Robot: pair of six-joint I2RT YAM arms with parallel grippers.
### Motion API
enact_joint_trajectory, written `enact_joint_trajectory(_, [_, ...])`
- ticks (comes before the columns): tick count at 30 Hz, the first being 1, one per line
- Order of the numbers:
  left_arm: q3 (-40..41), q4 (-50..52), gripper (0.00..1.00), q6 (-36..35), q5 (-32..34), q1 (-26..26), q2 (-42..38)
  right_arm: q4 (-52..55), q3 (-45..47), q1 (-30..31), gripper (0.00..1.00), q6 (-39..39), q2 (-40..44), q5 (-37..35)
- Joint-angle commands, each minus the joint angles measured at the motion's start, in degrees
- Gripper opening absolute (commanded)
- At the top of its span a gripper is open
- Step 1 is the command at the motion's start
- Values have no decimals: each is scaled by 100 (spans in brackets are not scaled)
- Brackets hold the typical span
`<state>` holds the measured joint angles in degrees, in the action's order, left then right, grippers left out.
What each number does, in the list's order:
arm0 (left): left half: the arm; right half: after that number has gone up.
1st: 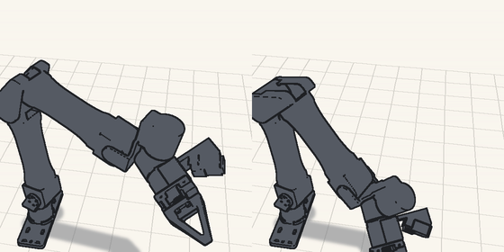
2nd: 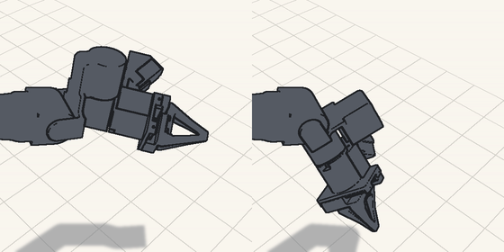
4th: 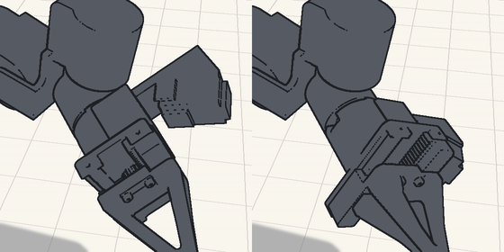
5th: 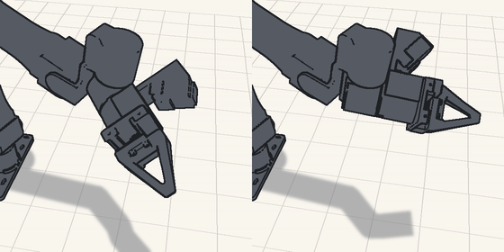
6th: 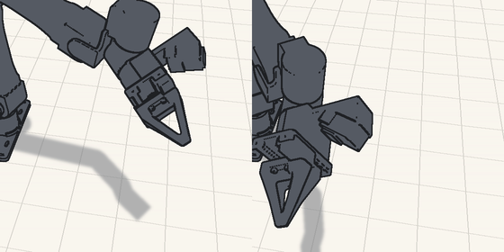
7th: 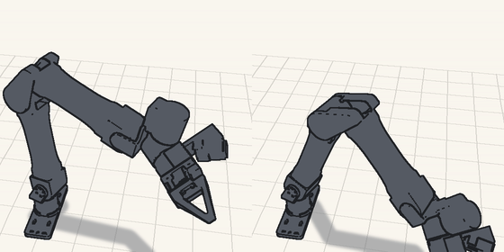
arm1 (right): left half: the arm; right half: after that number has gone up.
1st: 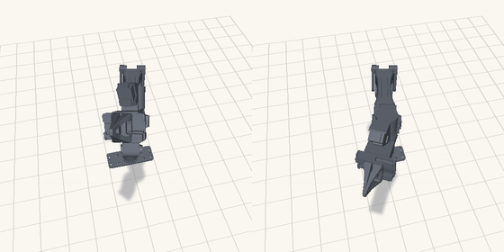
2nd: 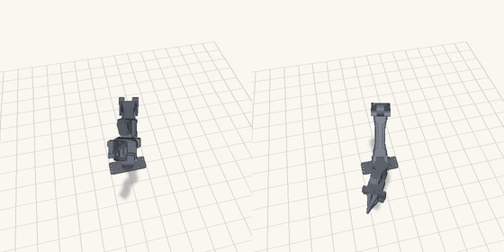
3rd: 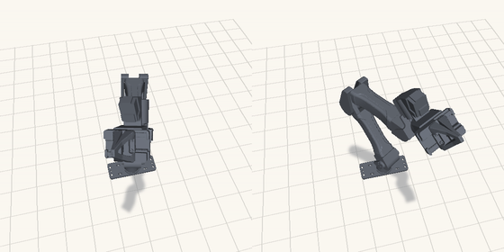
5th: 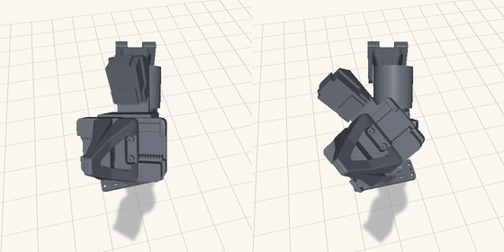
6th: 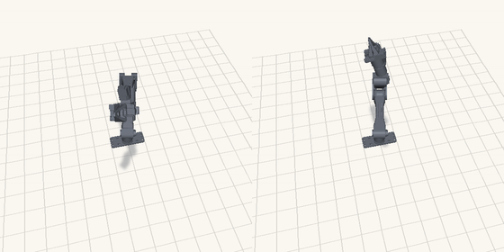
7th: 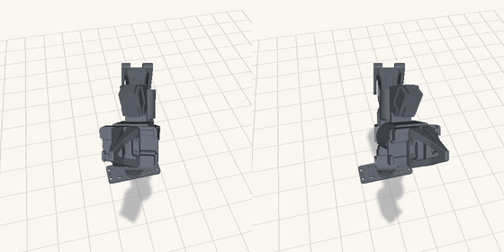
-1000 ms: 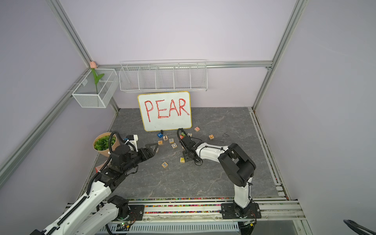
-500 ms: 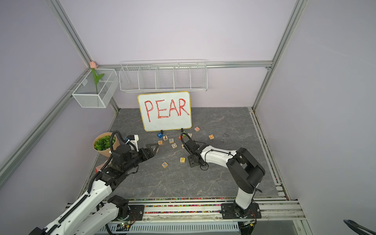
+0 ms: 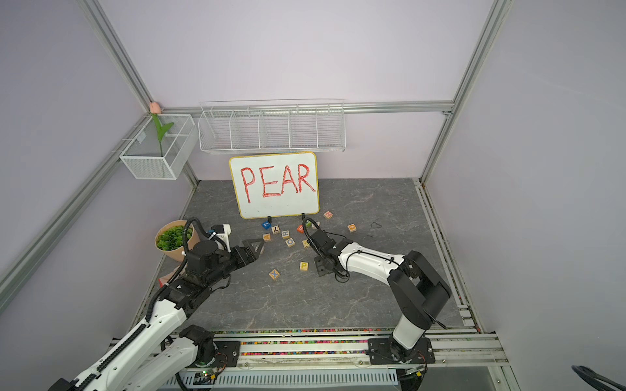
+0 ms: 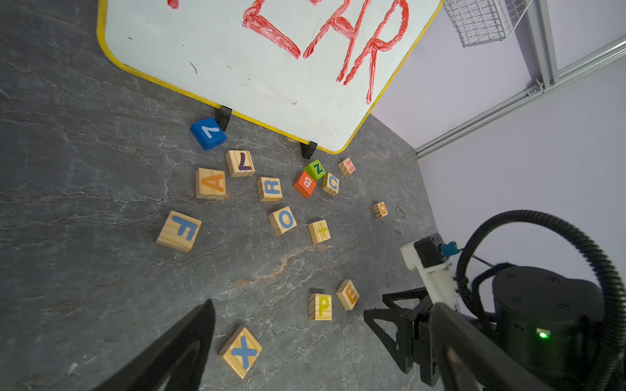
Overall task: Spell the uppercase word “pear” with letter blocks
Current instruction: Place the letter block at the center of the board, then move the letter block to the center of the board.
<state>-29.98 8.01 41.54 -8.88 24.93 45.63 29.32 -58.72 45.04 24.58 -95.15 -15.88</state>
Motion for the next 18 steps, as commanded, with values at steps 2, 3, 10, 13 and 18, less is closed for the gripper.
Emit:
enact_joint_trajectory(2, [-75,-65,100,56,38,27,-56,-139,-84,-265,66,-256,-102,-408])
enact_joint_trajectory(3, [-85,-63,100,48,21,21,-45,-170,-140,-334,66,-273,-227,-381])
enact_joint_trajectory(10, [-39,50,100,63,104,28,-218,-469,-239,-399,66,-435,-736,-248])
enact_joint_trajectory(13, [-29,72,100,56,124,28,-212,-686,-167,-401,66,-474,-800,-79])
enact_joint_trajectory(18, [-33,87,100,56,106,24,-215,-729,-105,-401,65,-456,-763,110])
